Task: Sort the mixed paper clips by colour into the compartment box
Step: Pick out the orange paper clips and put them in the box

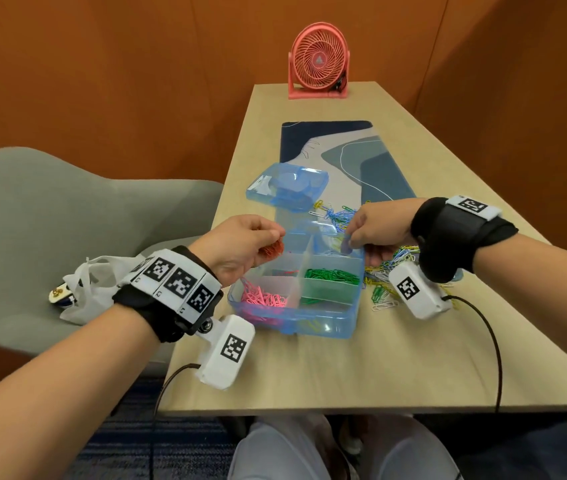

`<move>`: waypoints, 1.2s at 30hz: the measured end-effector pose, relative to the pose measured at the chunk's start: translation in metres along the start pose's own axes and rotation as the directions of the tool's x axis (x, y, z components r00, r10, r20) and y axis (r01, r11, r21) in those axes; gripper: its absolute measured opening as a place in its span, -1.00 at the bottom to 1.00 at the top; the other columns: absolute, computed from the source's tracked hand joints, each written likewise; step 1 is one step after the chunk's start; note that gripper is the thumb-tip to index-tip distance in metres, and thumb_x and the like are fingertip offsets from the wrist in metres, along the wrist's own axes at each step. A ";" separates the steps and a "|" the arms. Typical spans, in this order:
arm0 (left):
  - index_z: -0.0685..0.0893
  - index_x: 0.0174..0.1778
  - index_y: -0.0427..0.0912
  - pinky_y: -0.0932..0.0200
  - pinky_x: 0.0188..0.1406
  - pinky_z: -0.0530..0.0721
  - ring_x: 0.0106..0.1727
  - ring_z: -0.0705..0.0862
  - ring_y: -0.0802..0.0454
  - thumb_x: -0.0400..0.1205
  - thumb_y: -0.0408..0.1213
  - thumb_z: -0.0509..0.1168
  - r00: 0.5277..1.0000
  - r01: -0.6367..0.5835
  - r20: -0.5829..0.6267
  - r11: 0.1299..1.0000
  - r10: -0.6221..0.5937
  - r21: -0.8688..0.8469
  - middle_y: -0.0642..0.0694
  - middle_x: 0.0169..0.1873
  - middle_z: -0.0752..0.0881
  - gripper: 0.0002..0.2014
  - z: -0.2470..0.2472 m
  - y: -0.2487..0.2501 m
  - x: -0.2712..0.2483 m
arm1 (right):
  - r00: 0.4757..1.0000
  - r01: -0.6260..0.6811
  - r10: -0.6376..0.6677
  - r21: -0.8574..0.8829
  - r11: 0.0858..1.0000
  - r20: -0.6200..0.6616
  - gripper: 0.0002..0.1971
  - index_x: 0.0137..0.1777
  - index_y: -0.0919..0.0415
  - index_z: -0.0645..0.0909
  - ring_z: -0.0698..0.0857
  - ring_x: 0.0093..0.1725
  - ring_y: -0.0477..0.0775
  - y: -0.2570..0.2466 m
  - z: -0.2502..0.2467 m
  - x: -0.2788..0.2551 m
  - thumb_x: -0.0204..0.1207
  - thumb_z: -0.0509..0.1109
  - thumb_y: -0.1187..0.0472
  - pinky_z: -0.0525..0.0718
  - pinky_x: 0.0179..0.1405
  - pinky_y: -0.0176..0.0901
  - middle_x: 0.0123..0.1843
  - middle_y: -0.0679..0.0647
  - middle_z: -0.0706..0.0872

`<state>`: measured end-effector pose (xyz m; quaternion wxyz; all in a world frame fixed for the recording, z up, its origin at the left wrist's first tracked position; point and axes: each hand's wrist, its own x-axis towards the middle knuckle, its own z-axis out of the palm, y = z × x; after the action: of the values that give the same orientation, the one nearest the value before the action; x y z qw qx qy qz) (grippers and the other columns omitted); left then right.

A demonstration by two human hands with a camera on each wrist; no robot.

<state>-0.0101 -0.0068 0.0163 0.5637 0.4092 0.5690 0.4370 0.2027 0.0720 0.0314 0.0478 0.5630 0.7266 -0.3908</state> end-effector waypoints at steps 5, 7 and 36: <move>0.64 -0.19 -0.24 0.17 0.03 0.61 -0.11 0.60 -0.02 0.63 -0.55 0.23 0.996 -0.053 0.077 0.980 0.039 0.192 -0.17 -0.24 0.63 -0.83 0.000 0.004 -0.006 | 1.000 0.003 -0.003 0.041 0.999 0.009 -0.78 0.00 0.25 0.71 0.60 -0.59 0.00 0.007 -0.003 0.004 0.62 0.21 0.38 0.57 -0.59 -0.32 -0.54 0.18 0.66; 0.65 -0.17 -0.22 0.25 -0.09 0.60 -0.11 0.59 0.02 0.63 -0.52 0.26 0.994 -0.069 0.094 0.970 0.048 0.235 -0.15 -0.22 0.64 -0.85 0.001 0.007 -0.008 | 1.000 0.005 -0.005 0.057 0.998 0.008 -0.78 -0.01 0.25 0.72 0.61 -0.60 0.00 0.009 -0.004 0.004 0.63 0.21 0.38 0.58 -0.59 -0.32 -0.51 0.20 0.66; 0.66 0.12 0.43 -0.13 0.58 -0.17 0.65 -0.17 0.04 0.59 0.08 0.27 0.807 -0.558 0.588 -0.252 0.060 0.791 0.15 0.62 0.03 -0.79 0.003 -0.006 -0.019 | 0.964 0.249 -0.212 -0.266 0.931 0.160 -0.75 0.13 -0.04 0.71 0.58 -0.55 -0.05 0.005 0.014 -0.013 0.65 0.23 0.23 0.60 -0.37 -0.30 -0.48 0.06 0.68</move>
<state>-0.0068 -0.0267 0.0159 0.0065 0.8838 0.4596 -0.0878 0.2061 0.0539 0.0261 0.1283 0.4346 0.8317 -0.3209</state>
